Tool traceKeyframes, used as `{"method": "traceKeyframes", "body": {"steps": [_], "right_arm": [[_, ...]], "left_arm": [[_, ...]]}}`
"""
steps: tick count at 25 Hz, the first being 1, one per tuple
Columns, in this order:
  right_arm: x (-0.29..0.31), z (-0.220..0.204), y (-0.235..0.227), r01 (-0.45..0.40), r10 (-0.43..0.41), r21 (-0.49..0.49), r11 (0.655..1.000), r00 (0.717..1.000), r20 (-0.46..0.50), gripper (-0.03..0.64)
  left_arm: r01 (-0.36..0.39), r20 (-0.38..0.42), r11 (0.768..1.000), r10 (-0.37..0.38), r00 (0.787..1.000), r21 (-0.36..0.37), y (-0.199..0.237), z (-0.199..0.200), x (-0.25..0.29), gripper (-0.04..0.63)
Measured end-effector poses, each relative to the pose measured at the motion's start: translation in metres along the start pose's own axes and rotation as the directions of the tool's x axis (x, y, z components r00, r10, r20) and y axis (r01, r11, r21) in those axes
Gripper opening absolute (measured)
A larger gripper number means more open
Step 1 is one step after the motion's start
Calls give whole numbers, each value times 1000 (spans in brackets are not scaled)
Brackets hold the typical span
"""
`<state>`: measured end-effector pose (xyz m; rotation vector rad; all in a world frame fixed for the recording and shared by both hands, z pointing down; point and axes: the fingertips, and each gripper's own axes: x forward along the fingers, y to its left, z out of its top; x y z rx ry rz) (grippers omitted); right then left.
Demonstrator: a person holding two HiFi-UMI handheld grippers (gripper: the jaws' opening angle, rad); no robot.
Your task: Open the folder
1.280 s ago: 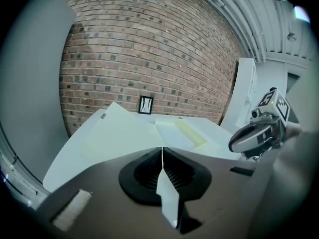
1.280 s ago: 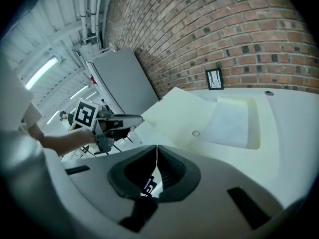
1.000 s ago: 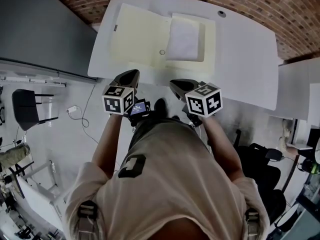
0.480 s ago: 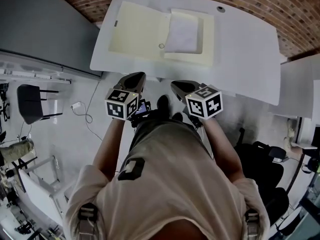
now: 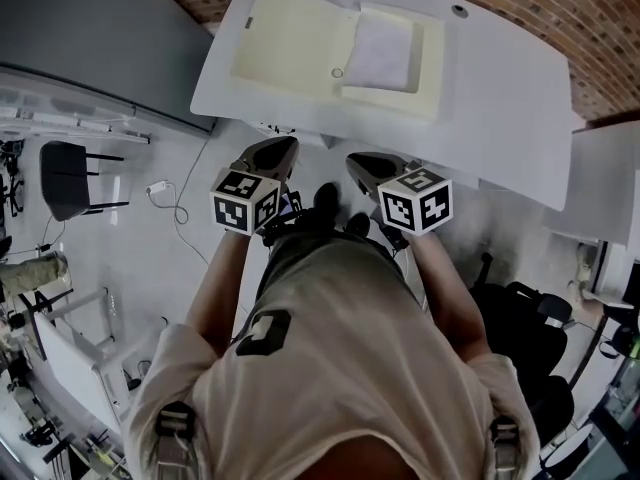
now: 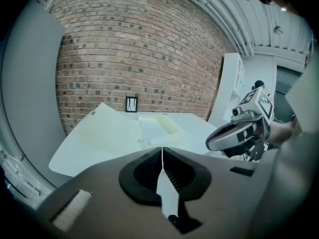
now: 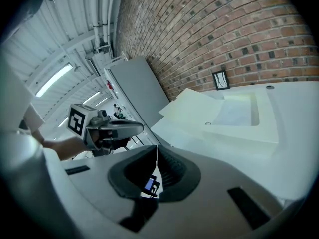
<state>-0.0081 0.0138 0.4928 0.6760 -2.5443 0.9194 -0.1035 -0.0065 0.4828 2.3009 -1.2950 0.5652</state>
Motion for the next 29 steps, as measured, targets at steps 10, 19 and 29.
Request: {"method": "traceKeyframes", "body": {"steps": [10,19,29], "right_arm": [[17,13,-2,26,-26,-20,999,999,-20,6],[55,39,4,60,-63,-49,997,997,-47,6],[107,65,4,85,-91,-75,994,992,-88,6]], "left_arm": [[29,14,999,-29,999,22,18,11,4,6],[65,25,998,-64,998,-11,69,15,10,6],[87,25,996,-86,996,-28,137,22,20,6]]}}
